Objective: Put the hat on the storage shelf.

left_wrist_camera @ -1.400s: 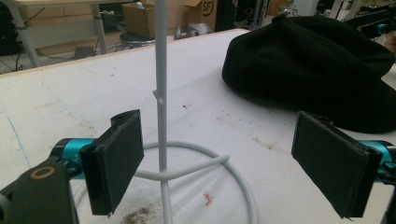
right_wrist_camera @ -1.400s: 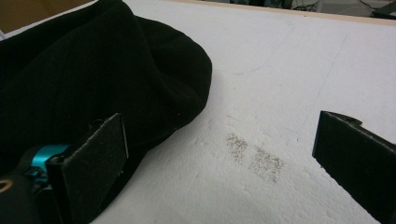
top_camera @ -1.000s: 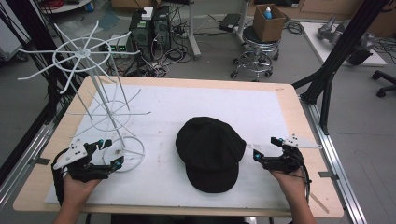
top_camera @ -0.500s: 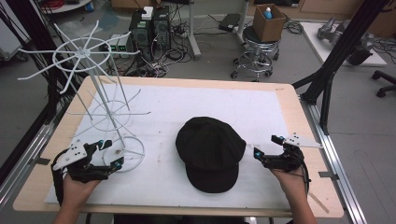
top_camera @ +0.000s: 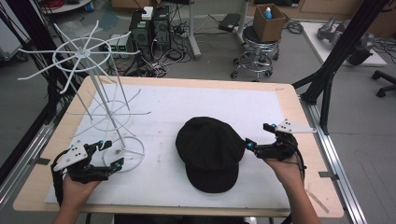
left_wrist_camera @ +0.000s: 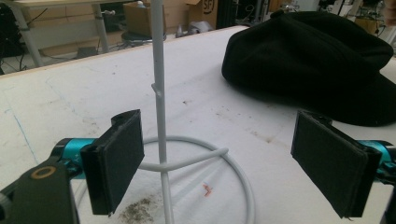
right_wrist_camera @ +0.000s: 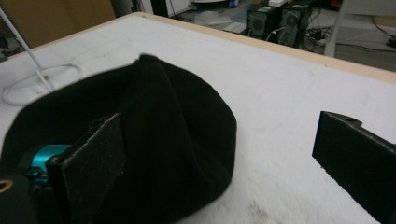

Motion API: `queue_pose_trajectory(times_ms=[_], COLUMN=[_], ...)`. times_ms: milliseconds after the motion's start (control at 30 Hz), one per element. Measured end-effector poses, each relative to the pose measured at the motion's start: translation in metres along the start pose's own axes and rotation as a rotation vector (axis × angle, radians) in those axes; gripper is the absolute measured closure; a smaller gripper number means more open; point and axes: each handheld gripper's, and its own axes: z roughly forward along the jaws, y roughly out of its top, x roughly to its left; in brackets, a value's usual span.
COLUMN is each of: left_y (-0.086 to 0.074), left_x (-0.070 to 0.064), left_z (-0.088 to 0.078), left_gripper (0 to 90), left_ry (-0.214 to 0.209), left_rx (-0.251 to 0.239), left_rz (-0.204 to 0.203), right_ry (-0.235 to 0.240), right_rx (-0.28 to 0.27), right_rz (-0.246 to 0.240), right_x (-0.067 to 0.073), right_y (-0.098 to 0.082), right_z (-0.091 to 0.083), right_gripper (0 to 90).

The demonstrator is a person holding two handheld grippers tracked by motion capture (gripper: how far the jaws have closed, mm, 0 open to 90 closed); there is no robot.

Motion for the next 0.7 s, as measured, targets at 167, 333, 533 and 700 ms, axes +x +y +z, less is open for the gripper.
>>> queue_pose_trajectory(times_ms=[167,333,533,700], left_y=[0.000,0.000,0.000,0.000], left_x=[-0.002,-0.003,-0.003,-0.003], left_z=[0.001,0.002,0.004,0.005], left_gripper=[17.3,17.3,17.2,17.2], left_ry=[-0.002,-0.002,-0.004,-0.003], left_rx=[0.003,0.015,0.022,0.030], left_rz=[0.006,0.016,0.015,0.026], right_ry=[0.023,0.047,0.085,0.100], right_rx=[0.001,0.011,0.027,0.040], right_rz=[-0.033,-0.048,-0.055,-0.066], right_x=[0.004,0.006,0.009,0.011], right_y=[0.018,0.030,0.037,0.046], right_z=[0.008,0.016,0.030,0.042], right_gripper=[2.3,2.4,2.3,2.3])
